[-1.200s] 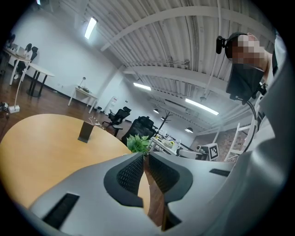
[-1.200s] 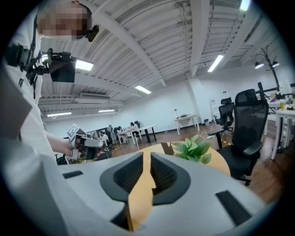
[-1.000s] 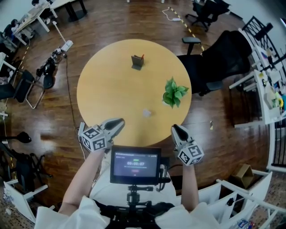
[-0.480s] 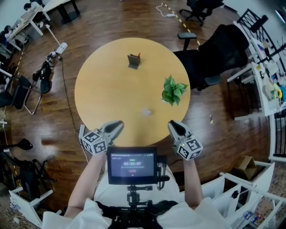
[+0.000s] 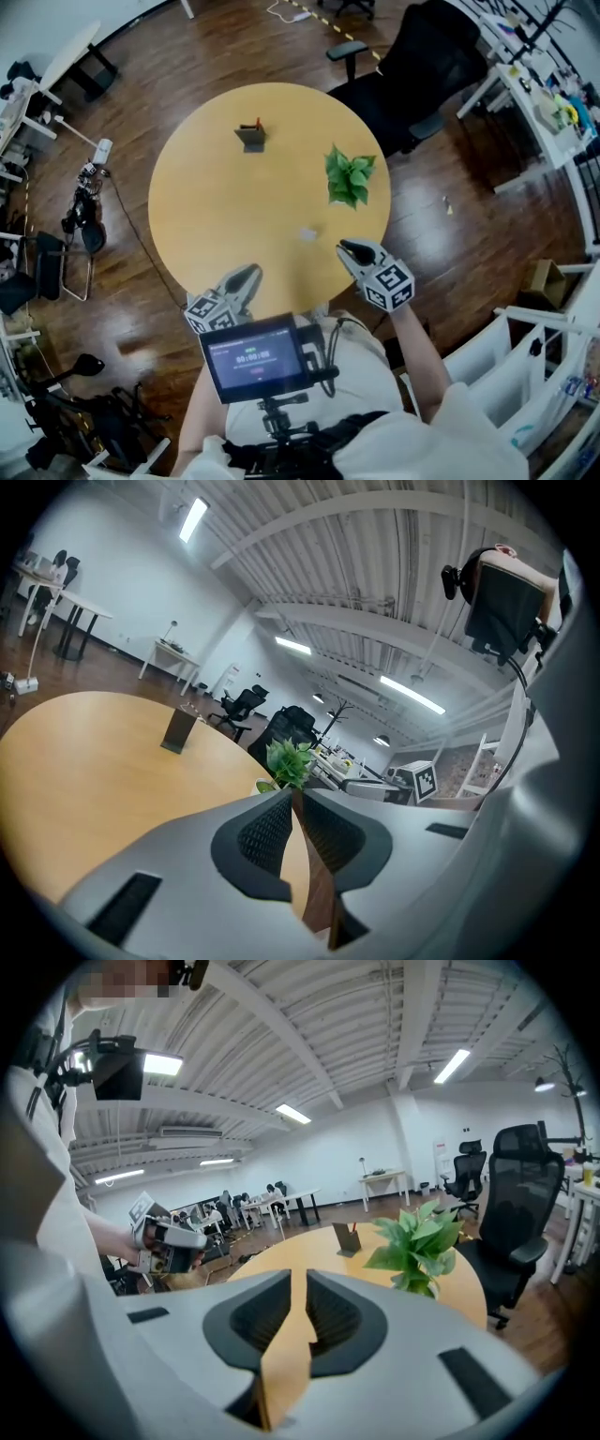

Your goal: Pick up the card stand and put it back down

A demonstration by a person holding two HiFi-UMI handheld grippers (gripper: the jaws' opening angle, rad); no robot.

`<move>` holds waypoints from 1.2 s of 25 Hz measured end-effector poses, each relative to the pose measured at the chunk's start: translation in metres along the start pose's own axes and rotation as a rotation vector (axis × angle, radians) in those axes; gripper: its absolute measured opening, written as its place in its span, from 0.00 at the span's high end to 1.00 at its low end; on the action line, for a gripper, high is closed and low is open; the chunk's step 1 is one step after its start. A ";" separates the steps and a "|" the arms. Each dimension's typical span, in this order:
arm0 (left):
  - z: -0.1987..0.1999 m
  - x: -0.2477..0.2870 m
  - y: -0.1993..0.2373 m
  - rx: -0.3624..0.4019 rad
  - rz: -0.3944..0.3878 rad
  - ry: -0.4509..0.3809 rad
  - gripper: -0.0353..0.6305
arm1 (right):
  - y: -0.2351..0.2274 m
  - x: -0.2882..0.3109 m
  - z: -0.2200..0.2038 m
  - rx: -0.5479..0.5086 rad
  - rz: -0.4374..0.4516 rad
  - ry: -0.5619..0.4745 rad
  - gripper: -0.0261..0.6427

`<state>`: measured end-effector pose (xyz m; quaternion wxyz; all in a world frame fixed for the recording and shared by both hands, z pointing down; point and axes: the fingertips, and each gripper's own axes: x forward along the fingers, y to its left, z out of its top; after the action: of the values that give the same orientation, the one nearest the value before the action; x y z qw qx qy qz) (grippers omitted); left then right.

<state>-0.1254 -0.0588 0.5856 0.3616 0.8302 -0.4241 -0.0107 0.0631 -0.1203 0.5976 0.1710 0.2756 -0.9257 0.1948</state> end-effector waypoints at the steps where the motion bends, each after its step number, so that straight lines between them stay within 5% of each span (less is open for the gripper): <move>1: 0.000 0.003 0.002 0.006 -0.005 0.010 0.89 | 0.000 0.005 -0.005 -0.005 -0.003 0.014 0.86; 30: -0.035 0.016 0.042 -0.013 0.002 0.137 0.88 | -0.037 0.090 -0.105 0.038 -0.065 0.216 0.83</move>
<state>-0.1331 -0.0649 0.6415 0.3953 0.8261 -0.3993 0.0439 0.0356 -0.1409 0.7366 0.2709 0.2862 -0.8884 0.2353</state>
